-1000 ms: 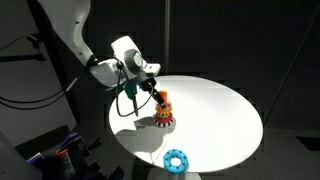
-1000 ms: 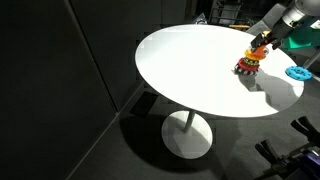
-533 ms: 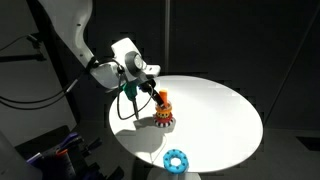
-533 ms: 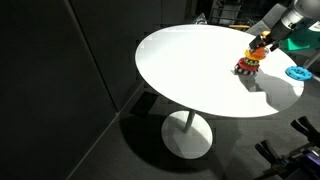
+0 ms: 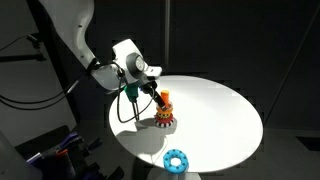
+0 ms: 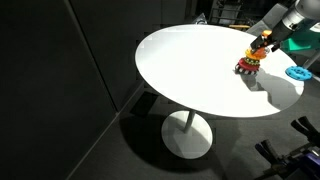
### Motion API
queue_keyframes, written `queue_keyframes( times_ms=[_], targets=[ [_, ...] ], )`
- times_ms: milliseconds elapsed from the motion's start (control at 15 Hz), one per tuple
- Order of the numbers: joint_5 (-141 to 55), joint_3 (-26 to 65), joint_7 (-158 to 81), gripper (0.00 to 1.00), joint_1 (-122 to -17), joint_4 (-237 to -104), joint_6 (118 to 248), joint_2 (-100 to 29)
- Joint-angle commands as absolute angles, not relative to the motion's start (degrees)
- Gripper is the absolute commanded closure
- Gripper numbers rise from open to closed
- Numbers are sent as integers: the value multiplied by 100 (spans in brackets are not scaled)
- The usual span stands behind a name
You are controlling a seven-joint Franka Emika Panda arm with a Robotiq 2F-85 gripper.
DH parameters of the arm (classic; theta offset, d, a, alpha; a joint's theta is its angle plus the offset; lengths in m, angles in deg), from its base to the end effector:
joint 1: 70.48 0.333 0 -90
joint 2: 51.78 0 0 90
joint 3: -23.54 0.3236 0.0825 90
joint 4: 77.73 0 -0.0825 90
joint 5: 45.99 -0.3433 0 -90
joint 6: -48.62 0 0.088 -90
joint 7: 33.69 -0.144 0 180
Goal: Put the clear ring on the table
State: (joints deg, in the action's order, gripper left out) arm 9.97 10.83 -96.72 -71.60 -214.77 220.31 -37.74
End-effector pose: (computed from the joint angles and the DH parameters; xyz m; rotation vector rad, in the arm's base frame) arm 0.5027 -0.0684 0.2485 2.8332 -0.5417 0.6161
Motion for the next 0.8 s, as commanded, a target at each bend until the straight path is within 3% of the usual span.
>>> queue_keyframes(
  times_ms=[0, 733],
  targets=[
    [1030, 1010, -9763, 0, -7190, -21331, 22146, -3663],
    [1008, 963, -9835, 0, -7186, -21227, 22156, -3515]
  ],
)
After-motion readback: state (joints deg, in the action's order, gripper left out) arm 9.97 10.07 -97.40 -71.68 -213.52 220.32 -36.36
